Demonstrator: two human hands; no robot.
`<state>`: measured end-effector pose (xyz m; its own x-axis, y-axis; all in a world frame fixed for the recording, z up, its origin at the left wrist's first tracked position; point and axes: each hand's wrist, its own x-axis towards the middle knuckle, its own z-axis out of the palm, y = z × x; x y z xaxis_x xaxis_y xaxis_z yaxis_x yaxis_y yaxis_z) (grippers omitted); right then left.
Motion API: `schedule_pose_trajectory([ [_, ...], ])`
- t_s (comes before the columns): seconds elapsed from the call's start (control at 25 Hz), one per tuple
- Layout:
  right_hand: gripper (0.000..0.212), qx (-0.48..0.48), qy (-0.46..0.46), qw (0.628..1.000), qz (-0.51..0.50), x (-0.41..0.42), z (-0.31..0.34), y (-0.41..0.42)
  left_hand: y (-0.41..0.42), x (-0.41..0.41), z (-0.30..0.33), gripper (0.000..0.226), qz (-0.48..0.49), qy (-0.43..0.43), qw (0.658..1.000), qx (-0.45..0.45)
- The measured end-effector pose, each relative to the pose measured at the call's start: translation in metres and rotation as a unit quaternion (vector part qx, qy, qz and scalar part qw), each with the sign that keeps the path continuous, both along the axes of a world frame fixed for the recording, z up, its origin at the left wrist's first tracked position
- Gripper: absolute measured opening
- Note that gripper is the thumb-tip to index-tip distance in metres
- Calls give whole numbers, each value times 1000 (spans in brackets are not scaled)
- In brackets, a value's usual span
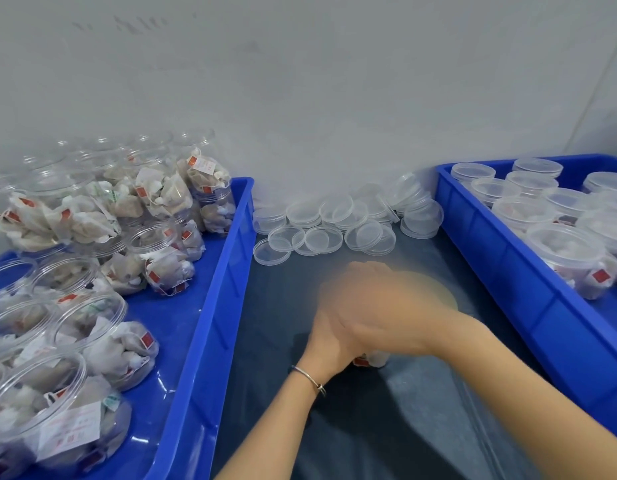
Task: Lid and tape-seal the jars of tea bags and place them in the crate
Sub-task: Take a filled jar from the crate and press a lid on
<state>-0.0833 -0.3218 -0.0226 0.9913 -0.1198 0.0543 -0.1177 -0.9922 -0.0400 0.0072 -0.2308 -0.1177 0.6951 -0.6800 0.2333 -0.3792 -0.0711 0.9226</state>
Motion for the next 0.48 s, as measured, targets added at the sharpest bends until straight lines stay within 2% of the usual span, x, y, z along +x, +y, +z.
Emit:
schedule_pose_trajectory([
  [0.04,51,-61,-42,997,-9,-3,-5,1,-3,0,-1,77,-4,-2,1000,-9],
  [0.08,49,-126,-97,985,-67,-3,-8,9,-6,-2,-4,73,-6,-24,1000,-9],
  [0.16,54,-167,-75,970,-157,5,-3,30,-8,-17,7,52,17,-114,993,9],
  [0.2,65,-146,-38,974,-169,6,2,35,-8,-18,6,51,8,-158,987,27],
  [0.24,74,-115,-29,985,-122,7,-1,25,-7,-15,0,63,0,-185,982,25],
  [0.32,64,63,46,997,25,5,13,-3,1,-3,-2,87,6,-178,984,12],
  [0.36,54,99,35,992,75,1,16,-10,3,1,-3,91,-2,-164,986,14],
  [0.4,48,71,7,994,77,-2,12,-11,2,0,0,87,-6,-136,991,13],
  [0.48,56,-75,-99,991,-39,-2,2,5,-3,-9,6,65,5,-133,991,26],
])
